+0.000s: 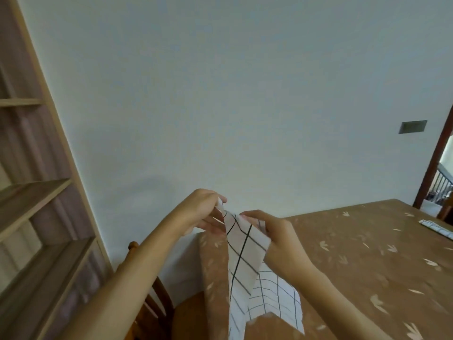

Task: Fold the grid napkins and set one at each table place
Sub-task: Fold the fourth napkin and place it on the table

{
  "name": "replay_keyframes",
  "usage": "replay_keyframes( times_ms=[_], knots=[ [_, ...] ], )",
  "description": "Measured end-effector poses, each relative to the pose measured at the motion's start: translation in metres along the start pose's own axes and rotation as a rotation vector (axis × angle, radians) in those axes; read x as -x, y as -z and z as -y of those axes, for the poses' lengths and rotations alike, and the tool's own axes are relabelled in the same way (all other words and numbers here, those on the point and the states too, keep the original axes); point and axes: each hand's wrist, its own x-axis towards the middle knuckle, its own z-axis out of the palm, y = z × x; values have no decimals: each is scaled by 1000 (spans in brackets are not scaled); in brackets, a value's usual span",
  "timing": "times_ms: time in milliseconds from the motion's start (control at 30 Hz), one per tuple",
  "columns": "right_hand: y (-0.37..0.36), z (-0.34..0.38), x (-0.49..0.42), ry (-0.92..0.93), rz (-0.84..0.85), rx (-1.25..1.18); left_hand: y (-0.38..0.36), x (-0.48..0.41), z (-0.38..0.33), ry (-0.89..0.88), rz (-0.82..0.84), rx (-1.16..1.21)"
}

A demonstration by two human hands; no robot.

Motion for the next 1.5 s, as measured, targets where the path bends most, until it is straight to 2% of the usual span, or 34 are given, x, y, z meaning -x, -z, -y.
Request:
replay_keyframes(
  times_ms=[167, 233, 300, 400, 500, 600, 733, 867, 933, 1000, 1067, 1167, 1300, 1500],
  knots=[
    [-9, 3, 13, -114, 156, -185, -6, -3, 1, 23, -79, 89],
    [-7, 3, 13, -169, 145, -72, -6, -1, -1, 35, -97, 75],
    [-8, -5, 9, -152, 66, 65, -6, 0, -2, 37, -110, 88],
    [-3, -15, 5, -80, -120, 99, -5, 1, -1, 27, -104, 83],
    [9, -18, 1, -125, -150, -26, -3, -2, 6, -32, -89, -22],
    [28, -17, -4, -165, -154, -169, -2, -2, 21, -187, -54, -124],
    [52, -11, -7, -214, -107, -317, -15, -11, 46, -236, 4, -64],
    [74, -15, -6, -234, -106, -362, -31, -24, 54, -321, -14, 47],
    [86, -21, -4, -264, -99, -267, -37, -20, 45, -365, -28, 83],
    [99, -25, -1, -299, -117, -13, -43, -21, 40, -393, -18, 72],
    [109, -24, 1, -231, -118, 193, -51, -18, 32, -416, -5, 18],
    [116, -9, -1, -98, -25, 381, -64, -16, 24, -454, 35, -55],
    [117, 9, -13, -57, 93, 473, -85, -12, 18, -496, 121, -135],
    [127, 6, -19, -2, 0, 502, -96, -12, 17, -555, 201, -102]
  ],
)
